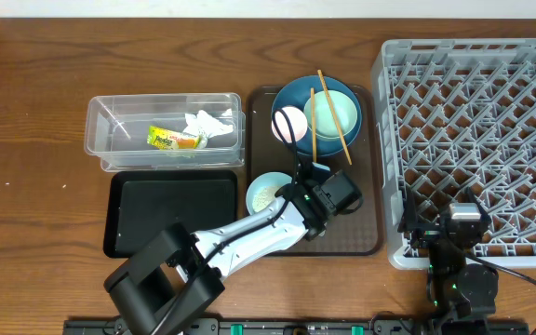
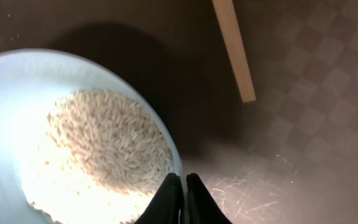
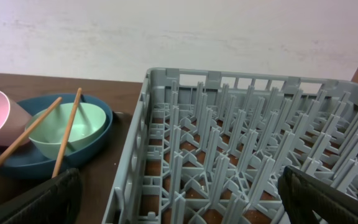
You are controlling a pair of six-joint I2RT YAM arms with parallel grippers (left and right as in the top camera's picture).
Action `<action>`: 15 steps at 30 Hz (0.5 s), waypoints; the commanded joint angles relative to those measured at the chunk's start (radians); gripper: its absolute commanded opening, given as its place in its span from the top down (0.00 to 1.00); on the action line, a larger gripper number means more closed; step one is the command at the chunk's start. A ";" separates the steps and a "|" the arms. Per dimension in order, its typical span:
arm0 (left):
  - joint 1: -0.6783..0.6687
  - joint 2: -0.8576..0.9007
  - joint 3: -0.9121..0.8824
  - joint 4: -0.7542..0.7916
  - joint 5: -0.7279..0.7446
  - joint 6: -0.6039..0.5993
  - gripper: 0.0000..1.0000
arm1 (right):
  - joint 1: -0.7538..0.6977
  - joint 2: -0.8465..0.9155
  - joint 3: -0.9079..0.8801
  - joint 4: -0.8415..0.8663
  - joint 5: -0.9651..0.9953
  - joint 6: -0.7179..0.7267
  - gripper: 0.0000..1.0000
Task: Sort waste into correct bins and load items into the dishwasher rack
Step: 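Reach the left gripper to the light-blue rice bowl and grip its rim, then lift the rice bowl with the left gripper and tip rice onto black tray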
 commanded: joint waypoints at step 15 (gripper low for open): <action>0.002 -0.201 -0.004 -0.091 0.000 -0.003 0.94 | -0.007 -0.003 -0.002 -0.003 0.010 0.013 0.01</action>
